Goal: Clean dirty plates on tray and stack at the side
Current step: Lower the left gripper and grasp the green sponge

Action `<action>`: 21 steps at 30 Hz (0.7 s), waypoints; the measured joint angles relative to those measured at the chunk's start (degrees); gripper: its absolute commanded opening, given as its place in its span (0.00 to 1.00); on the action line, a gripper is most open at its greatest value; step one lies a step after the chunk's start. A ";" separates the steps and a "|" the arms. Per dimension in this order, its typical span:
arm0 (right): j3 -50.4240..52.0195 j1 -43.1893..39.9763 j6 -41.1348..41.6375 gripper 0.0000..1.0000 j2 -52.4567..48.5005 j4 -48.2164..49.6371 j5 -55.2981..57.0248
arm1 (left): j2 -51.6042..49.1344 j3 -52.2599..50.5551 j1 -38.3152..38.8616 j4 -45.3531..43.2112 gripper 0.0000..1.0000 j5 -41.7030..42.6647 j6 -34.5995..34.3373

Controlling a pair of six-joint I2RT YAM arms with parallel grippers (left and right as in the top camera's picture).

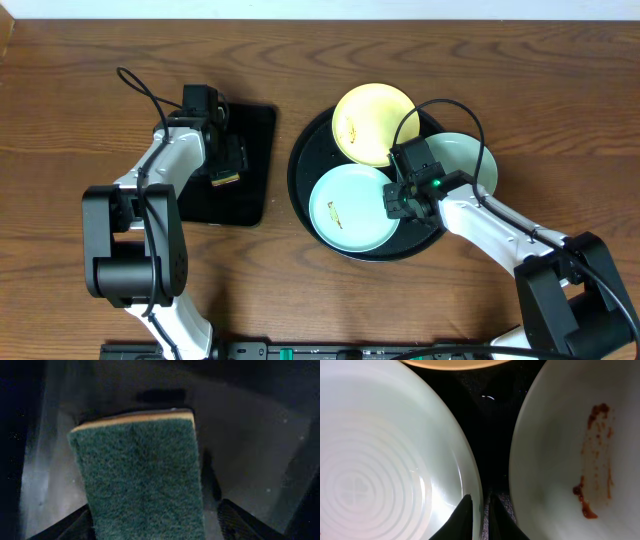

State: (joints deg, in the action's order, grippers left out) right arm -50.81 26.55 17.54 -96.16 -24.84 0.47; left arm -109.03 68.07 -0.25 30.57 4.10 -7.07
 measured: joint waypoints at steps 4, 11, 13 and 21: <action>0.00 0.00 0.00 0.11 0.00 0.00 0.00 | 0.00 -0.02 0.00 0.81 0.41 -0.02 0.22; 0.00 0.00 0.00 0.12 0.00 0.00 0.00 | 0.07 -0.11 0.00 1.14 0.08 -0.20 0.11; 0.00 0.00 0.00 0.13 0.00 0.00 0.00 | 0.07 -0.13 0.00 1.11 0.50 -0.22 0.04; 0.00 0.00 0.00 0.13 0.00 0.02 -0.52 | 0.07 -0.24 0.00 -3.15 0.77 -0.20 -0.04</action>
State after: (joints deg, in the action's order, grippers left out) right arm -50.81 26.55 17.54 -96.16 -24.82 -0.05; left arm -108.97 67.83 -0.25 27.42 3.90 -7.11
